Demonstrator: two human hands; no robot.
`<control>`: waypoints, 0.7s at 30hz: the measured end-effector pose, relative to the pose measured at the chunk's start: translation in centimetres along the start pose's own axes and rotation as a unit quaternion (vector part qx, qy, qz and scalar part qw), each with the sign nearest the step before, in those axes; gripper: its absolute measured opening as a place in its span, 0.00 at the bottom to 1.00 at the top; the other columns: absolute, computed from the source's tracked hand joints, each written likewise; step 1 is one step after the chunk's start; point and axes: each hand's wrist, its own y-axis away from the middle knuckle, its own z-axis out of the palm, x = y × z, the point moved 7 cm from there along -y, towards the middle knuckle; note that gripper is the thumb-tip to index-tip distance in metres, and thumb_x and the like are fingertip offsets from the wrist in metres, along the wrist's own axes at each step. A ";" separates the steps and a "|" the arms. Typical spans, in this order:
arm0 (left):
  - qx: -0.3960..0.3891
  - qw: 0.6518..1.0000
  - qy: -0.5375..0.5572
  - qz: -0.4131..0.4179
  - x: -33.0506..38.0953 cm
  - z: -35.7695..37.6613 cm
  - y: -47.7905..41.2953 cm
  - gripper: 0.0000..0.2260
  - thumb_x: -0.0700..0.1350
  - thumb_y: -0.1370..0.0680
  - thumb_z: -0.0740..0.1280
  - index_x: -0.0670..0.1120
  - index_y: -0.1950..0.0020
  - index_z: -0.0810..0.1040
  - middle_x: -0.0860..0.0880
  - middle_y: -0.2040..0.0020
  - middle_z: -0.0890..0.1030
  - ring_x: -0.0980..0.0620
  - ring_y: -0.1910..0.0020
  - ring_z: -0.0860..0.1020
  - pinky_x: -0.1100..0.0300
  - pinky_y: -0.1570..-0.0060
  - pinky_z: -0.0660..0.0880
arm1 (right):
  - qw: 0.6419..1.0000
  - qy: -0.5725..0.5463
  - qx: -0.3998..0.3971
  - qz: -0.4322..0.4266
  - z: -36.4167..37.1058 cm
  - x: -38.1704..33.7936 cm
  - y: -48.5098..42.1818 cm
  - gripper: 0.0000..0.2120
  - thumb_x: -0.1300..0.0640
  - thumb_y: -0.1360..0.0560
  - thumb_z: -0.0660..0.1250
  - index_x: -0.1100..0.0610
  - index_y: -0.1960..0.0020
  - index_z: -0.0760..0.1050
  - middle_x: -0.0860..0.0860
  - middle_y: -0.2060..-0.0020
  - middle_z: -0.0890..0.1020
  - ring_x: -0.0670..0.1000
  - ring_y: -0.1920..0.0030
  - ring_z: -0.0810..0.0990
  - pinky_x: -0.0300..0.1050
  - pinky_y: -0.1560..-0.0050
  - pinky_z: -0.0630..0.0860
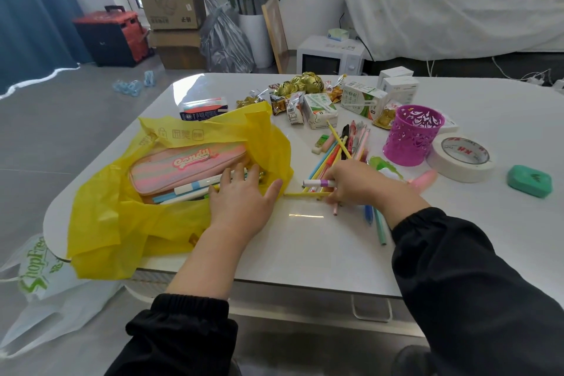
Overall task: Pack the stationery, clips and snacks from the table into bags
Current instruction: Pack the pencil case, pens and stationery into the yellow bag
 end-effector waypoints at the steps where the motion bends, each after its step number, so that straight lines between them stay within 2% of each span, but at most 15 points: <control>1: 0.001 1.000 0.005 0.001 -0.1 -0.1 -0.1 0.29 0.65 0.21 0.47 0.52 0.24 0.56 0.48 0.22 0.55 0.45 0.24 0.51 0.41 0.28 0.53 | 1.000 0.004 0.003 0.001 -0.1 0.0 0.0 0.06 0.54 0.27 0.71 0.56 0.52 0.80 0.50 0.62 0.77 0.51 0.60 0.76 0.44 0.60 0.73; 4: 0.005 0.999 0.035 0.005 -0.6 -0.4 -0.5 0.28 0.65 0.21 0.49 0.53 0.25 0.59 0.49 0.23 0.56 0.46 0.24 0.52 0.39 0.29 0.55 | 0.999 -0.028 0.038 0.023 -1.7 0.6 0.0 0.08 0.53 0.22 0.64 0.57 0.55 0.77 0.50 0.65 0.76 0.49 0.64 0.74 0.42 0.65 0.71; 7: 0.008 0.999 0.052 0.003 -1.2 -0.8 -0.8 0.27 0.64 0.21 0.51 0.53 0.26 0.61 0.50 0.24 0.59 0.45 0.26 0.55 0.40 0.30 0.57 | 0.984 -0.110 0.108 0.088 -3.7 2.7 -0.4 0.10 0.56 0.19 0.56 0.54 0.57 0.72 0.50 0.66 0.74 0.49 0.67 0.73 0.42 0.70 0.65; 9: 0.011 0.998 0.057 0.000 -1.6 -1.0 -1.0 0.27 0.63 0.21 0.50 0.53 0.26 0.61 0.49 0.24 0.60 0.44 0.26 0.56 0.41 0.30 0.58 | 0.964 -0.164 0.144 0.150 -4.0 4.6 -1.2 0.07 0.58 0.20 0.57 0.56 0.56 0.71 0.52 0.64 0.74 0.53 0.63 0.75 0.45 0.67 0.71; 11: 0.011 0.998 0.065 -0.003 -1.8 -1.1 -1.2 0.27 0.63 0.21 0.50 0.52 0.25 0.60 0.48 0.24 0.60 0.44 0.26 0.56 0.42 0.30 0.58 | 0.935 -0.253 0.154 0.196 -3.4 6.2 -2.4 0.07 0.59 0.21 0.58 0.60 0.50 0.73 0.55 0.62 0.75 0.55 0.63 0.76 0.51 0.61 0.77; 13: 0.009 0.998 0.069 -0.006 -2.1 -1.0 -1.3 0.27 0.63 0.21 0.50 0.52 0.25 0.60 0.48 0.24 0.59 0.45 0.26 0.55 0.43 0.29 0.58 | 0.912 -0.301 0.164 0.225 -3.3 7.4 -3.3 0.07 0.60 0.21 0.58 0.62 0.49 0.72 0.55 0.63 0.74 0.53 0.67 0.74 0.49 0.66 0.75; 16: 0.019 0.997 0.068 0.005 -2.0 -1.0 -1.2 0.27 0.62 0.21 0.51 0.52 0.25 0.60 0.48 0.24 0.60 0.45 0.26 0.56 0.43 0.30 0.58 | 0.913 -0.279 0.163 0.248 -3.9 8.2 -4.6 0.03 0.60 0.22 0.61 0.60 0.53 0.70 0.56 0.61 0.74 0.51 0.69 0.71 0.42 0.72 0.67; 19: 0.042 0.996 0.074 0.033 -0.6 -1.2 -0.8 0.27 0.61 0.20 0.52 0.50 0.25 0.62 0.49 0.25 0.62 0.46 0.26 0.58 0.43 0.29 0.59 | 0.937 -0.212 0.128 0.246 -4.3 7.8 -5.2 0.13 0.54 0.24 0.66 0.57 0.62 0.66 0.52 0.67 0.73 0.49 0.70 0.72 0.41 0.73 0.65; 21: 0.057 0.995 0.071 0.048 0.6 -1.3 -0.5 0.27 0.61 0.20 0.53 0.50 0.25 0.61 0.48 0.25 0.62 0.46 0.26 0.58 0.44 0.29 0.59 | 0.952 -0.162 0.095 0.242 -4.2 7.1 -5.4 0.16 0.50 0.25 0.69 0.57 0.63 0.66 0.51 0.68 0.72 0.48 0.70 0.72 0.41 0.73 0.65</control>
